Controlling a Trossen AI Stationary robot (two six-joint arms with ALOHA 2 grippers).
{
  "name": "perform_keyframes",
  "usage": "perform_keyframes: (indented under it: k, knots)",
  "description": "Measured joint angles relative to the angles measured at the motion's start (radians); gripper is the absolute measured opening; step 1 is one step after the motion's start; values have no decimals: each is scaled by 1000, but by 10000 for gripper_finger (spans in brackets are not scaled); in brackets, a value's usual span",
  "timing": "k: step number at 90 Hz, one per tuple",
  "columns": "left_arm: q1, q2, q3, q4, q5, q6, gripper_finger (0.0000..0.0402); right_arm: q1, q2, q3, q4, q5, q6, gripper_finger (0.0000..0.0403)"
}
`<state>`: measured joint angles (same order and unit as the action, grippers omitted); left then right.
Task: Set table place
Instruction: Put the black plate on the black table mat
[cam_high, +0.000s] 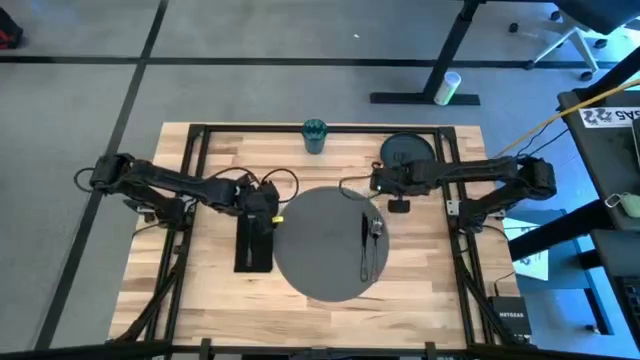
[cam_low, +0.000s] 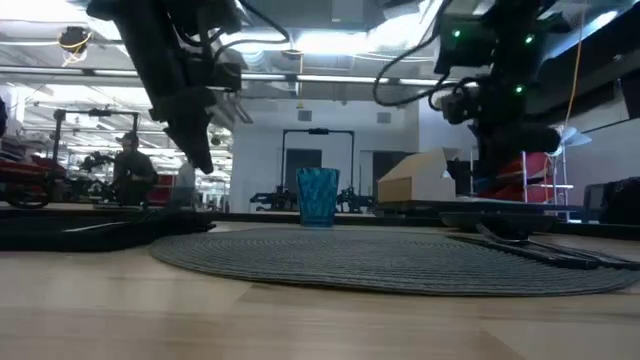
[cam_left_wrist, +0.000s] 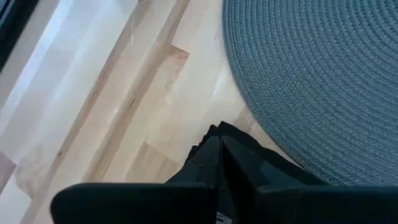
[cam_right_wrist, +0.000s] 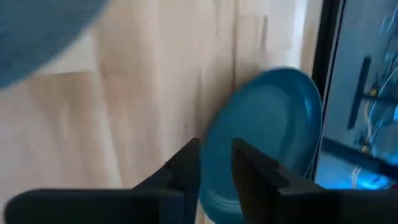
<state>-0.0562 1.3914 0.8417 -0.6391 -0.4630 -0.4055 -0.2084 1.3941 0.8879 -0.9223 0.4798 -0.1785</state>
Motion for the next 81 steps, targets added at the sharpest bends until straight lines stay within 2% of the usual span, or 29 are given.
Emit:
perform_keyframes:
  k: [10, 24, 40, 81]
  knots:
    - [0, 0, 0, 1, 0, 1, 0, -65, 0, 0, 19, -19, -35, 98]
    - [0, 0, 0, 2, -2, 17, 0, -142, 0, -5, 88, -112, -65, 101]
    - [0, 0, 0, 9, -6, 16, 0, -215, 0, -90, 205, -236, -93, 101]
    - [0, 0, 0, 53, -6, 18, 0, -286, 0, -232, 349, -228, -109, 102]
